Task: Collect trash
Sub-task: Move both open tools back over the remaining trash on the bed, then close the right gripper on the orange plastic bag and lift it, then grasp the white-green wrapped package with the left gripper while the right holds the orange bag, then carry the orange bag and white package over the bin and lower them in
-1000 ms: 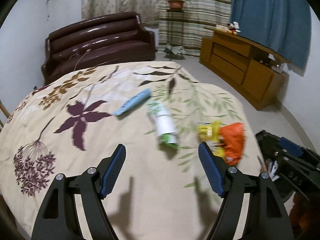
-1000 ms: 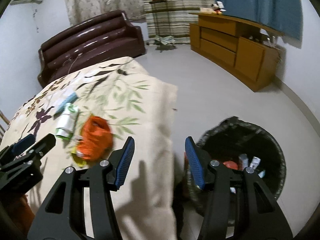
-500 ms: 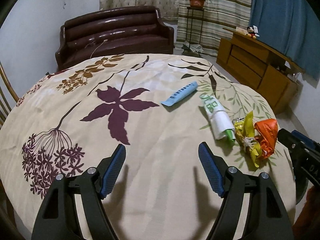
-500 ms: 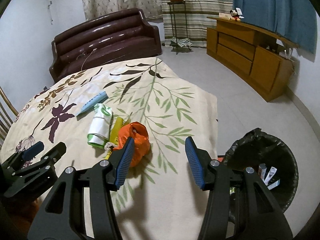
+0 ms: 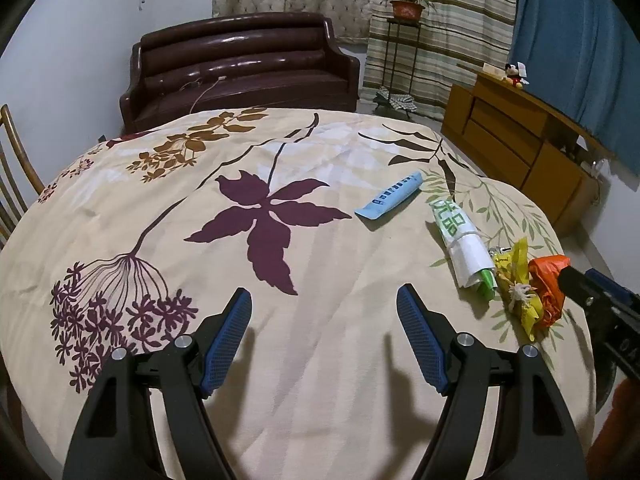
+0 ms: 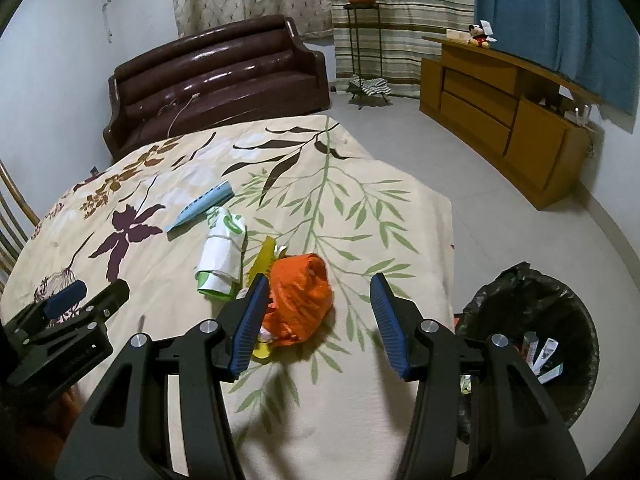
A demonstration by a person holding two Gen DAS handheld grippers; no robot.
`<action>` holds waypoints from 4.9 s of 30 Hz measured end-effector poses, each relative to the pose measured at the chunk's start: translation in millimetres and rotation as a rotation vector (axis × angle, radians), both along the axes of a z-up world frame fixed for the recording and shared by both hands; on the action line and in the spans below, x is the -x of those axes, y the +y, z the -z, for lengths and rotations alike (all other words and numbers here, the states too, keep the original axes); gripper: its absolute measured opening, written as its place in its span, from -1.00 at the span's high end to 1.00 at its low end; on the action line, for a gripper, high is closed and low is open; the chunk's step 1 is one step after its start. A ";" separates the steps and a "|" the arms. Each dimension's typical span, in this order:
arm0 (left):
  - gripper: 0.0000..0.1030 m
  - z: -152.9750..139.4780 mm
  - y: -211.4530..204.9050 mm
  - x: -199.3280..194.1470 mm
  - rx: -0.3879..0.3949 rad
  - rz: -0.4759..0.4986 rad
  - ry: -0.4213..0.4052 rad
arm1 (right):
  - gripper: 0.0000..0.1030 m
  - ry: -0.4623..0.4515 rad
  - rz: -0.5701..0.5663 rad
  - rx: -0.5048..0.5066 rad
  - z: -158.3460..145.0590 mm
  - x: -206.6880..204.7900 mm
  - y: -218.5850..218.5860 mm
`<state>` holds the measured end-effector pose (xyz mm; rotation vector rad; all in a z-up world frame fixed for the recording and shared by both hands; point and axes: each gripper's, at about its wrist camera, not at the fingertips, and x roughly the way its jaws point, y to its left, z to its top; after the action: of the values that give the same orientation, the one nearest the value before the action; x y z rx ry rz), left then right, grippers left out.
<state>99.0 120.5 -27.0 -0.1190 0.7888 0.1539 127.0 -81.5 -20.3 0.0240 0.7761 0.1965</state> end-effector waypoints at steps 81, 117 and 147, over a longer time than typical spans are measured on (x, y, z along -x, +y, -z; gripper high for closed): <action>0.45 -24.5 -87.2 6.2 0.025 0.243 -0.030 | 0.38 -0.026 0.064 -0.028 -1.5 22.2 -52.2; 0.44 -17.7 -254.8 18.1 -0.008 0.533 -0.086 | 0.38 -0.047 0.396 0.015 3.8 73.0 -212.1; -0.03 12.5 -310.9 -18.5 -0.056 0.565 -0.031 | 0.12 -0.009 0.485 -0.023 32.0 44.2 -253.6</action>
<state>117.5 -190.4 -39.5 0.1560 0.7596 -0.3598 82.8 -335.1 -52.4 0.2303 0.7378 -0.2547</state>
